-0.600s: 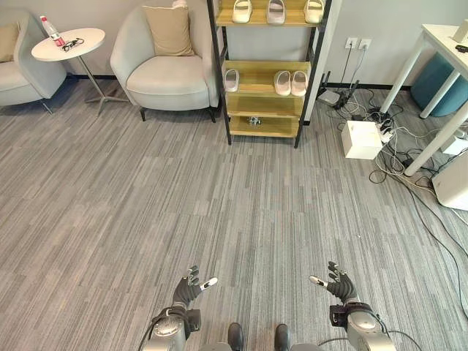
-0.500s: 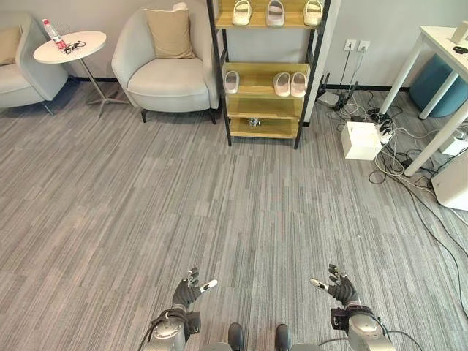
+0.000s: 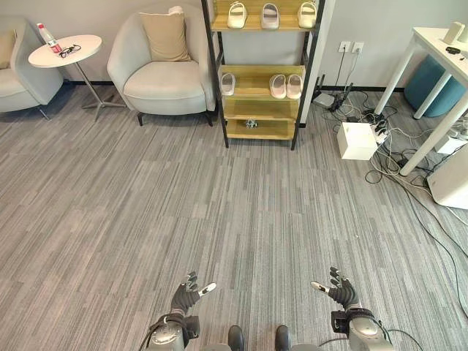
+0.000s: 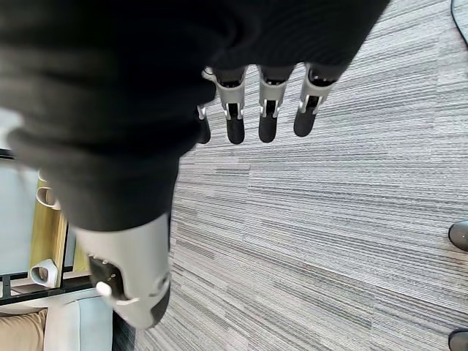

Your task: Arrange the slippers neatly on the shoe rack.

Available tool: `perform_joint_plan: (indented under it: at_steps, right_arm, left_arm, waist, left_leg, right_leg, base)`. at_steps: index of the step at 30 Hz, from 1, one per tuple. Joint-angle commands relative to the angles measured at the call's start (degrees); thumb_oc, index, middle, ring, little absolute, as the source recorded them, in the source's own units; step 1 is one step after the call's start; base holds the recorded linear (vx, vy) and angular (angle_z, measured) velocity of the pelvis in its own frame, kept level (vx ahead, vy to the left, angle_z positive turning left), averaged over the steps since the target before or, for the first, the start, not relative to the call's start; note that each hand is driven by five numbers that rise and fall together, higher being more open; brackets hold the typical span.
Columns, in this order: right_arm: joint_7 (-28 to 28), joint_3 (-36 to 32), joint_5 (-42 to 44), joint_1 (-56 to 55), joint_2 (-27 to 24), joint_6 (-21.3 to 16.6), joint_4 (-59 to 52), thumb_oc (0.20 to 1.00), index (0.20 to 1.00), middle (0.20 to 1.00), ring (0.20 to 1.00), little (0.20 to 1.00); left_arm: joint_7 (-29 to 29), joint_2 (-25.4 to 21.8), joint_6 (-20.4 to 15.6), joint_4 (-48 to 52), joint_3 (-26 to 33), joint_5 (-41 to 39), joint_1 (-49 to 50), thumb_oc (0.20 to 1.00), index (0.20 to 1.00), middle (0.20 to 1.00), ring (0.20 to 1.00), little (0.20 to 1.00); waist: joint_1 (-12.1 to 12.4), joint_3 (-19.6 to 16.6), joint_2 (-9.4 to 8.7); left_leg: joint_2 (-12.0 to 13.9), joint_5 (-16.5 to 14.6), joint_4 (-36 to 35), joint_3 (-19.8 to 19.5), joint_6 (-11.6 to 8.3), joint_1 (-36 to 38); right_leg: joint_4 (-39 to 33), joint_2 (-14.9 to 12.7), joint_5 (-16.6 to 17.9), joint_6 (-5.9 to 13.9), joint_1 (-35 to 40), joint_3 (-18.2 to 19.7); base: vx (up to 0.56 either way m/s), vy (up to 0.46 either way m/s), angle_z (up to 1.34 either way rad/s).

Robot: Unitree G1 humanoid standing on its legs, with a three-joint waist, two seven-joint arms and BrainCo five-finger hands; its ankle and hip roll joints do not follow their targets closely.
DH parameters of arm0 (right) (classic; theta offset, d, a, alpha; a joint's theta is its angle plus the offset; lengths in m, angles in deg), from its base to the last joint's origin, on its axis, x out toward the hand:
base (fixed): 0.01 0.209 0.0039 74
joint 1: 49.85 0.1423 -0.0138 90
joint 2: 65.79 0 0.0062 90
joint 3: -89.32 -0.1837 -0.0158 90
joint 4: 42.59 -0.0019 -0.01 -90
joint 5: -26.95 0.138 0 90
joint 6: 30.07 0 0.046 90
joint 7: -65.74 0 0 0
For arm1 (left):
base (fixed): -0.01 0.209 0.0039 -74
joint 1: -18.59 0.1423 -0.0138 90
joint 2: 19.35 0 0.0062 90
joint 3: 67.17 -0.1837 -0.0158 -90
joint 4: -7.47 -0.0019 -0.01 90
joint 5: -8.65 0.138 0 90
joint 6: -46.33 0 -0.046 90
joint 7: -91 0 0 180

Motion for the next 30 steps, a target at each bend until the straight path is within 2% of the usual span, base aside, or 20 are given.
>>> perform_joint_plan:
  at_steps: [1, 13, 17, 19, 21, 23, 24, 26, 28, 29, 30]
  right_arm:
    - [-0.12, -0.11, -0.08, 1.78, -0.82, -1.4, -3.05, 1.0, 1.0, 1.0, 1.0, 1.0]
    - [0.25, 1.07, -0.85, 3.08, -1.3, -1.14, -2.39, 1.0, 1.0, 1.0, 1.0, 1.0]
    - [0.18, 1.55, -0.39, 4.83, -2.13, -1.03, -3.04, 1.0, 1.0, 1.0, 1.0, 1.0]
    - [-0.08, 1.29, -1.45, 5.33, -2.65, -0.74, -2.91, 1.0, 1.0, 1.0, 1.0, 1.0]
    - [0.18, 0.76, -2.95, 5.0, -3.13, -0.15, -3.85, 1.0, 1.0, 1.0, 1.0, 1.0]
    - [0.18, 0.75, -2.97, 5.0, -3.12, -0.13, -3.86, 1.0, 1.0, 1.0, 1.0, 1.0]
    - [0.07, 0.6, -3.92, 5.92, -3.33, 0.34, -3.51, 1.0, 1.0, 1.0, 1.0, 1.0]
    - [0.16, 0.06, -3.55, 5.35, -3.13, 0.26, -3.83, 1.0, 1.0, 1.0, 1.0, 1.0]
    - [0.1, -0.88, -2.81, 4.86, -3.27, 0.21, -3.99, 1.0, 1.0, 1.0, 1.0, 1.0]
    - [-0.12, -1.3, -2.2, 5.01, -3.54, 0.14, -3.64, 1.0, 1.0, 1.0, 1.0, 1.0]
    - [-0.34, -1.76, -2.02, 4.86, -3.55, 0.28, -3.79, 1.0, 1.0, 1.0, 1.0, 1.0]
  left_arm:
    - [-0.02, -1.03, -1.8, -0.14, 0.68, -0.68, -2.56, 1.0, 1.0, 1.0, 1.0, 1.0]
    - [-0.25, -1.16, -1.8, -0.69, 1.14, -0.5, -3.1, 1.0, 1.0, 1.0, 1.0, 1.0]
    - [-0.91, -2.11, -2.11, 1.5, 0.98, -1.13, -3.87, 1.0, 1.0, 1.0, 1.0, 1.0]
    - [-0.54, -2.53, -1.96, 3.32, 1.11, -1.43, -3.43, 1.0, 1.0, 1.0, 1.0, 1.0]
    - [-0.06, -3.07, -1.74, 3.65, 1.38, -1.96, -3.28, 1.0, 1.0, 1.0, 1.0, 1.0]
    - [-0.05, -3.08, -1.74, 3.65, 1.38, -1.96, -3.29, 1.0, 1.0, 1.0, 1.0, 1.0]
    - [-0.03, -4.15, -1.63, 3.91, 1.13, -0.84, -4.36, 1.0, 1.0, 1.0, 1.0, 1.0]
    - [0.16, -4.64, -1.53, 4.34, 1.06, -0.01, -4.93, 1.0, 1.0, 1.0, 1.0, 1.0]
    - [0.35, -4.86, -1.7, 5.27, 1.14, 0.18, -5.13, 1.0, 1.0, 1.0, 1.0, 1.0]
    - [0.45, -5.06, -1.98, 6.18, 0.84, -0.12, -5.59, 1.0, 1.0, 1.0, 1.0, 1.0]
    - [0.19, -4.96, -2.02, 6.02, 0.92, -0.34, -6.57, 1.0, 1.0, 1.0, 1.0, 1.0]
  waist:
    - [-0.54, -0.64, -1.07]
    - [-0.19, -0.22, -1.17]
    - [0.89, 2.54, -2.21]
    - [1.6, 3.12, -3.34]
    - [1.6, 3.74, -3.66]
    - [1.62, 3.66, -3.69]
    - [1.02, 5.51, -3.57]
    - [0.63, 6.08, -3.35]
    - [-0.01, 6.32, -3.35]
    - [-0.64, 6.45, -3.58]
    - [-1.45, 6.7, -3.96]
  left_leg:
    - [4.22, -4.59, 0.0, -0.91, -3.79, 0.67]
    - [4.19, -5.18, 0.0, -1.3, -3.74, 1.37]
    - [3.83, -4.72, 1.04, -2.09, -3.26, -0.81]
    - [2.69, -6.3, 4.73, -2.8, -2.39, -3.86]
    - [2.27, -7.18, 5.96, -3.17, -1.54, -4.82]
    - [2.23, -7.21, 6.05, -3.15, -1.51, -4.96]
    - [2.3, -8.28, 6.71, -2.72, -0.54, -4.63]
    - [2.59, -8.79, 5.94, -3.0, -0.26, -3.4]
    - [2.63, -9.72, 4.62, -3.09, -0.48, -0.62]
    - [2.23, -10.67, 3.65, -3.09, -0.92, 1.51]
    - [2.13, -11.88, 3.09, -3.2, -1.52, 3.81]
  right_leg:
    - [0.08, -4.36, -7.63, 5.07, 1.45, -0.1]
    - [0.08, -4.31, -8.32, 5.02, 2.12, -0.46]
    - [0.08, -4.58, -7.5, 5.21, 0.49, 0.08]
    - [0.09, -5.66, -6.97, 5.57, 0.28, -0.96]
    - [7.18, -6.55, -7.73, 6.23, -2.95, -1.15]
    - [7.48, -6.6, -7.88, 6.25, -3.2, -1.1]
    - [20.41, -7.73, -7.14, 9.11, -9.55, -1.81]
    - [26.07, -7.97, -6.21, 9.47, -13.19, -1.1]
    - [22.84, -8.55, -5.86, 8.56, -14.5, -2.24]
    - [16.47, -9.33, -4.68, 7.9, -14.15, -3.52]
    - [10.18, -9.62, -2.56, 8.14, -15.71, -4.54]
  base:
    - [0.0, 0.0, 0.0]
    - [0.03, 0.001, 0.01]
    - [-0.04, 0.047, -0.01]
    - [-0.04, 0.128, 0.02]
    - [0.0, 0.128, 0.15]
    - [0.01, 0.112, 0.22]
    - [0.06, 0.2, 0.07]
    - [0.15, 0.145, -0.17]
    - [0.3, -0.016, 0.02]
    - [0.48, -0.135, 0.18]
    - [0.59, -0.214, -0.03]
